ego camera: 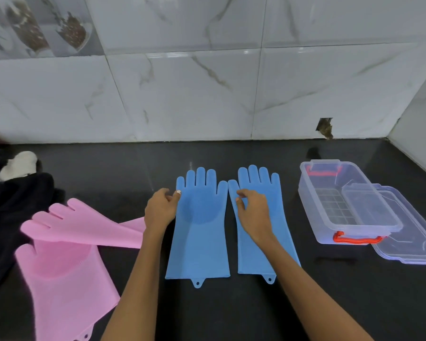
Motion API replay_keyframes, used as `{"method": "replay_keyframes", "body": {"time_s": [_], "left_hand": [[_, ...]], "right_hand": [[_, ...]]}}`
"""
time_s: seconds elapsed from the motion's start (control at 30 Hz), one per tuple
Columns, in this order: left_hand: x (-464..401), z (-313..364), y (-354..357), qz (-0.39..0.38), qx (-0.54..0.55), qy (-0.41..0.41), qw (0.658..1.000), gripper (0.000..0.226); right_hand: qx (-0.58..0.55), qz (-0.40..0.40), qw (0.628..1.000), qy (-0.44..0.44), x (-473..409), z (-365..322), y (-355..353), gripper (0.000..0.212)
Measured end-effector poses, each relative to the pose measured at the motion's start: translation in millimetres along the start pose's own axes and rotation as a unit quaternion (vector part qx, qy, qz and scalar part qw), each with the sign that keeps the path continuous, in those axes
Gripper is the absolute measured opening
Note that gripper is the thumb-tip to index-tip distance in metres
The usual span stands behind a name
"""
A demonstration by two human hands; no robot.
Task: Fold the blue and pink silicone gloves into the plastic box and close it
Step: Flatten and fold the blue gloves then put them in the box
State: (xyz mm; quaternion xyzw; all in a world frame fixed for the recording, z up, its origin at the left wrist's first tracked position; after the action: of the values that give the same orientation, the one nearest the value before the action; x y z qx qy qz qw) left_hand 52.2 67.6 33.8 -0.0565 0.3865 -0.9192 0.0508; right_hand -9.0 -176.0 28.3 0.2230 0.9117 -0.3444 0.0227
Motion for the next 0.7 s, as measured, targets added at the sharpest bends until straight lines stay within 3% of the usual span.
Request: {"method": "replay_keyframes", "body": {"time_s": [0.17, 0.47, 0.7], "left_hand": [[2.0, -23.6, 12.2, 0.006, -0.015, -0.016, 1.0, 0.035], [3.0, -16.5, 21.5, 0.035, -0.102, 0.013, 0.994, 0.033], [-0.2, -8.9, 31.9, 0.028, -0.139, 0.034, 0.989, 0.036]], "right_hand": [[0.03, -0.062, 0.998, 0.011, 4.5, -14.9, 36.8, 0.022], [0.11, -0.106, 0.987, 0.048, -4.3, -17.0, 61.9, 0.029], [0.028, -0.113, 0.991, 0.059, -13.9, -12.9, 69.8, 0.022]]}}
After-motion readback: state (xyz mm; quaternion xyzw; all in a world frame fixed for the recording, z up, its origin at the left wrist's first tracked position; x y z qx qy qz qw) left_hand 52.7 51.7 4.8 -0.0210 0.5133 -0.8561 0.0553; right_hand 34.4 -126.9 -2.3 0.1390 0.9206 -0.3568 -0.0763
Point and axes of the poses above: each hand's wrist, its own x-axis away from the middle knuckle, its own y-axis out of the palm, z = x × y, the point moved 8 cm from there along -x, towards the middle knuckle
